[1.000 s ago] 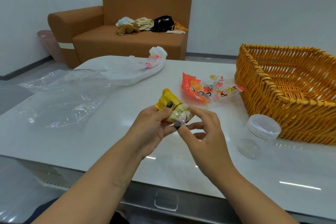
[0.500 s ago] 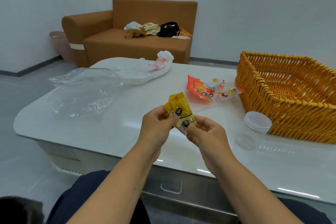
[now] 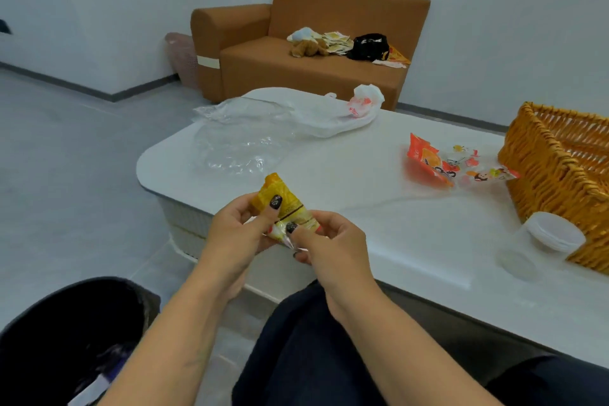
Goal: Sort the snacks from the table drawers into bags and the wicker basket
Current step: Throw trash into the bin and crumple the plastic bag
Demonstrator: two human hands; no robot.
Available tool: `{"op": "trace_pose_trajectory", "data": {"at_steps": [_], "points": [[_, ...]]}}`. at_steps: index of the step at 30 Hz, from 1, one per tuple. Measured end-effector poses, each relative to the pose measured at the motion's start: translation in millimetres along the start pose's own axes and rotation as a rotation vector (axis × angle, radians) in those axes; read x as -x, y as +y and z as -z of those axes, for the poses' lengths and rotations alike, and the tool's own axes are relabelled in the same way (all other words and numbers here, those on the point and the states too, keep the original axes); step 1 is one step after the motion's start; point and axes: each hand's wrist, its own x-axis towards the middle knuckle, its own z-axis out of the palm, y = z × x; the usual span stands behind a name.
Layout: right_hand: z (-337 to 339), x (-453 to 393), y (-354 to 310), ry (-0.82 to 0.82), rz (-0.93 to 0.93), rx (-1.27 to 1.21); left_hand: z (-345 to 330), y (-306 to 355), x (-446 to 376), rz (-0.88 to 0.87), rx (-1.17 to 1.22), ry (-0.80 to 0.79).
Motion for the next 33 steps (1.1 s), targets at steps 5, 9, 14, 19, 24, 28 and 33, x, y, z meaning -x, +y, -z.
{"op": "trace_pose_trajectory", "data": {"at_steps": [5,9,14,19,24,28,33], "points": [[-76,6,58,-0.154,-0.009,0.12,93,-25,9,0.045,0.08,0.216],[-110,11,125,-0.292,-0.112,0.225,162,-52,27,0.04,0.164,0.5],[-122,14,177,-0.449,-0.089,0.646,267,-88,33,0.007,-0.147,0.872],[-146,13,189,-0.563,-0.062,0.718,335,-131,2,0.213,-0.739,0.762],[-163,13,192,-0.701,-0.02,0.778,370,-168,-31,0.582,-0.944,0.519],[-161,10,196,-0.72,-0.037,0.809,387,-207,-38,0.693,-1.041,0.315],[-156,0,192,-0.667,-0.095,0.812,378,-247,-33,0.77,-1.026,0.227]]}}
